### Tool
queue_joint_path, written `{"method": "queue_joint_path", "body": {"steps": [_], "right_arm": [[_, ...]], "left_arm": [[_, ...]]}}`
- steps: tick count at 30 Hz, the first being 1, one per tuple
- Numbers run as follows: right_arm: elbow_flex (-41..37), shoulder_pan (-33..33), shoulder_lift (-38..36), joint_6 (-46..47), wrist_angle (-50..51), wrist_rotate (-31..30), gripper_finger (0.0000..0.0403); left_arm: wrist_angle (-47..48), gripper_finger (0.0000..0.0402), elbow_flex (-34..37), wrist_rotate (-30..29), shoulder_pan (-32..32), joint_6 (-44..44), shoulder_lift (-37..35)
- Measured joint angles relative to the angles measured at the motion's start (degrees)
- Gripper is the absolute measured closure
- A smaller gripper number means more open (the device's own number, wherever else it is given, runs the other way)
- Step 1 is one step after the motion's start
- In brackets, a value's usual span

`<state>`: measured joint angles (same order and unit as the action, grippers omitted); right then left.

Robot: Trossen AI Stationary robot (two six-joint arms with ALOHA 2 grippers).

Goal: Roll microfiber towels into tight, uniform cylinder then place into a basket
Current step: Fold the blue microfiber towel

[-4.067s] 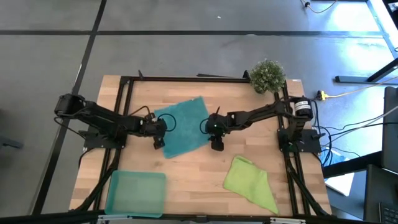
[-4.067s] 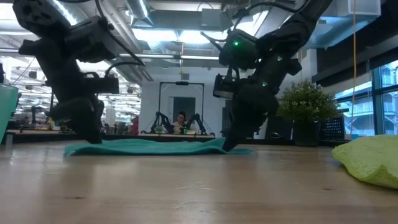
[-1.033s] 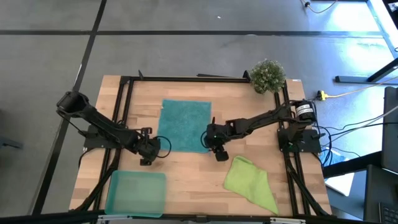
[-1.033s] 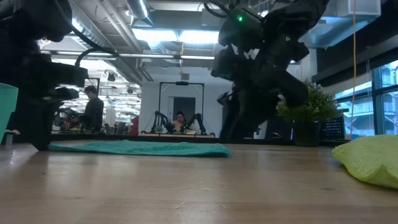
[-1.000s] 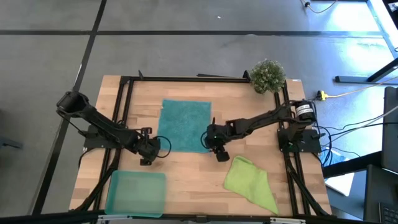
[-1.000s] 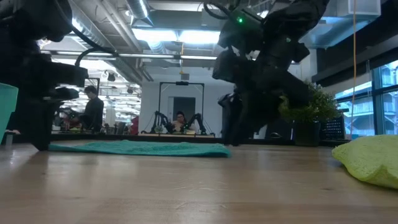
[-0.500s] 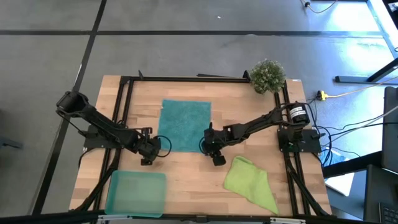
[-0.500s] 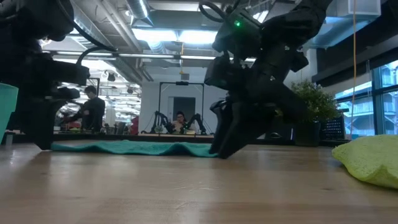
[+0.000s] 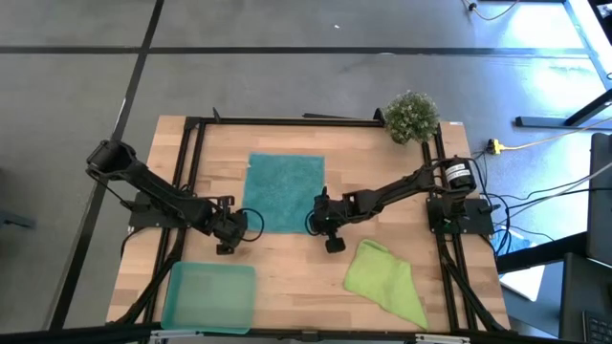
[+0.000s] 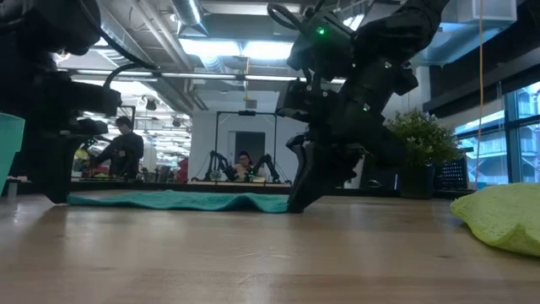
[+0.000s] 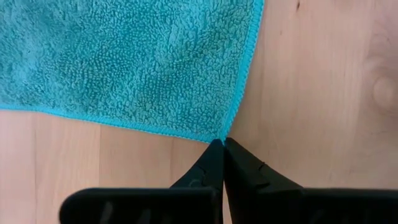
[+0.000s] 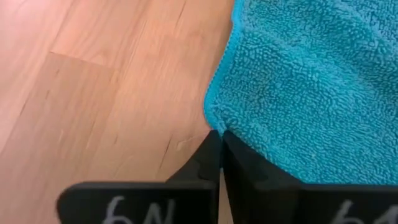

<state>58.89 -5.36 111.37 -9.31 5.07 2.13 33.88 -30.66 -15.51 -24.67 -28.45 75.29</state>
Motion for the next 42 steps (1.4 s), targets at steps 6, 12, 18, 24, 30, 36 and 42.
{"method": "queue_joint_path", "body": {"steps": [6, 12, 18, 24, 30, 36, 42], "right_arm": [[-0.6, 0.4, -4.0, -1.2, 3.4, -1.7, 0.0397], [-0.4, 1.6, -10.0, 2.9, 8.2, -9.2, 0.0399], [-0.2, 4.9, -13.4, 2.6, 7.2, -17.7, 0.0399], [-0.2, 10.7, -13.2, 0.0, 5.0, -23.4, 0.0399], [-0.2, 16.4, -12.0, -0.9, 2.9, -22.8, 0.0399], [-0.1, 20.3, -10.4, -5.7, -2.5, -21.6, 0.0399], [-0.1, 23.3, -8.7, -6.9, -6.0, -19.1, 0.0399]], "left_arm": [[6.5, 0.0401, -6.0, -2.2, 0.0, -2.9, 0.0], [18.2, 0.0401, -13.9, -9.7, 0.4, -7.7, 0.0], [24.6, 0.0401, -16.6, -14.7, 4.8, -12.0, 0.0], [24.7, 0.0401, -16.6, -21.0, 12.3, -13.2, 0.0], [22.7, 0.0402, -15.9, -23.2, 19.7, -13.2, 0.2], [18.8, 0.0401, -13.0, -24.5, 25.2, -10.3, 0.2], [12.6, 0.0401, -10.9, -28.9, 29.6, -7.8, 0.2]]}}
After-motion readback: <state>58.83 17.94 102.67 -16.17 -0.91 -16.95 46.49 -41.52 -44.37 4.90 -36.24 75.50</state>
